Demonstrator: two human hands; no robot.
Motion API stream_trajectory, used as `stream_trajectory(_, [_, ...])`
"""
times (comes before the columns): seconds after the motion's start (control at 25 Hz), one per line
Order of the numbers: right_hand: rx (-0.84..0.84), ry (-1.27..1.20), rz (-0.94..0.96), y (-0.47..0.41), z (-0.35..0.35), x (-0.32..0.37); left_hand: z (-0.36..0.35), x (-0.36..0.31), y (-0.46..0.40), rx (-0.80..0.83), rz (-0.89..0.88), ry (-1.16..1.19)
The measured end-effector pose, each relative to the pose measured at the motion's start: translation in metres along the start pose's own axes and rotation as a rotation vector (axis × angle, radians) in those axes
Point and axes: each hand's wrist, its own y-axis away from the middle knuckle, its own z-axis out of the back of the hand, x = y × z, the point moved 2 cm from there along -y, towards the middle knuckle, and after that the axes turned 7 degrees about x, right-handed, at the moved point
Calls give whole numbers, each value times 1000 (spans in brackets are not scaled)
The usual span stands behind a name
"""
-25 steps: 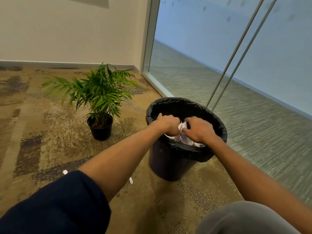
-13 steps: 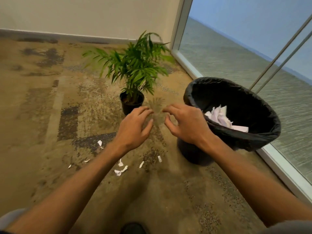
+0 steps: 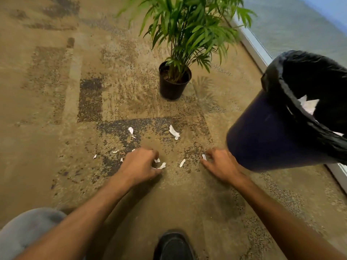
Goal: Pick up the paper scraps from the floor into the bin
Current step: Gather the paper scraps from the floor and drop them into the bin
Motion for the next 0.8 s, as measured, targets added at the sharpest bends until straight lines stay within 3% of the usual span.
stream_trajectory(0.12, [-45, -47, 8, -3, -9, -4, -8, -4, -5, 60, -5, -32])
stream_trajectory(0.28, [-106, -148, 19, -4, -8, -1, -15, -4, -5, 15, -18, -98])
stream_trajectory(0.48, [-89, -503, 9, 3, -11, 16, -14, 4, -7, -2, -36, 15])
stream_trajectory(0.68, [-52, -253, 224, 3, -17, 46, -6, 18, -9, -137, 37, 74])
stream_trajectory(0.8, [-48, -150, 249, -1, -26, 50, -11, 17, -13, -129, 49, 73])
